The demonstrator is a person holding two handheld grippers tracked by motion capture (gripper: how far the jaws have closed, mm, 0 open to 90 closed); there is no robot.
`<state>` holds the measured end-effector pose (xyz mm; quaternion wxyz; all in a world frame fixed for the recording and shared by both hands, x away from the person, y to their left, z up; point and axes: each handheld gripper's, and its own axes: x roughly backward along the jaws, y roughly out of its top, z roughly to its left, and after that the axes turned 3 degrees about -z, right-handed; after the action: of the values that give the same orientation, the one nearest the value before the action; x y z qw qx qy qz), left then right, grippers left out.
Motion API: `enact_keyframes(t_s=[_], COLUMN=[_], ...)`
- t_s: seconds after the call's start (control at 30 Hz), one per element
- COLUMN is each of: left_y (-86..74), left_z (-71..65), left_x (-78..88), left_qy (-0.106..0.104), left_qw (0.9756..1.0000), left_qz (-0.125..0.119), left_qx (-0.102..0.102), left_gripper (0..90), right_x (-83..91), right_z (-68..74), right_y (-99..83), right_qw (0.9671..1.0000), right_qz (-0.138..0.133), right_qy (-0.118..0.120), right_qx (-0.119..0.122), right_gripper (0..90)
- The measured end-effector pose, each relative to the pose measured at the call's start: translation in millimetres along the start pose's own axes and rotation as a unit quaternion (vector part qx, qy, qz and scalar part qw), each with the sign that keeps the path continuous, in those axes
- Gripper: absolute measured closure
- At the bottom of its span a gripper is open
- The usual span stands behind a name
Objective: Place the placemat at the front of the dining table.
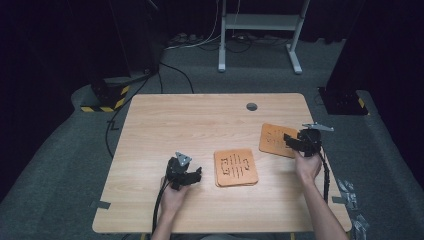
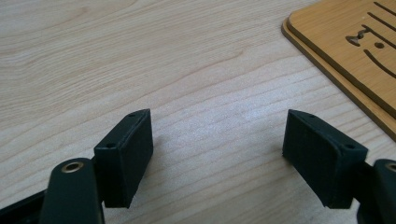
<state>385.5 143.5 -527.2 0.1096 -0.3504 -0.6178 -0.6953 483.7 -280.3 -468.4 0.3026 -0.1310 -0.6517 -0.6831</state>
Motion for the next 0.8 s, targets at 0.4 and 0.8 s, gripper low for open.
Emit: enact_keyframes(t_s=[0.4,0.8], left_y=[0.0,0.1], left_z=[0.3,0.2], left_x=[0.1,0.0], left_qy=[-0.001,-0.001], left_qw=[1.0,1.0], left_qz=[0.001,0.0], left_qx=[-0.001,-0.001], left_gripper=[24.4,24.4], right_x=[15.8,31.1], right_z=[9.7,17.8], right_y=[-1.3,-0.2], right_qw=[0.9993,0.9976], right_qz=[-0.016,-0.03], right_qy=[0.032,0.06], right_qx=[0.006,0.018], right_gripper=[39.1,39.1])
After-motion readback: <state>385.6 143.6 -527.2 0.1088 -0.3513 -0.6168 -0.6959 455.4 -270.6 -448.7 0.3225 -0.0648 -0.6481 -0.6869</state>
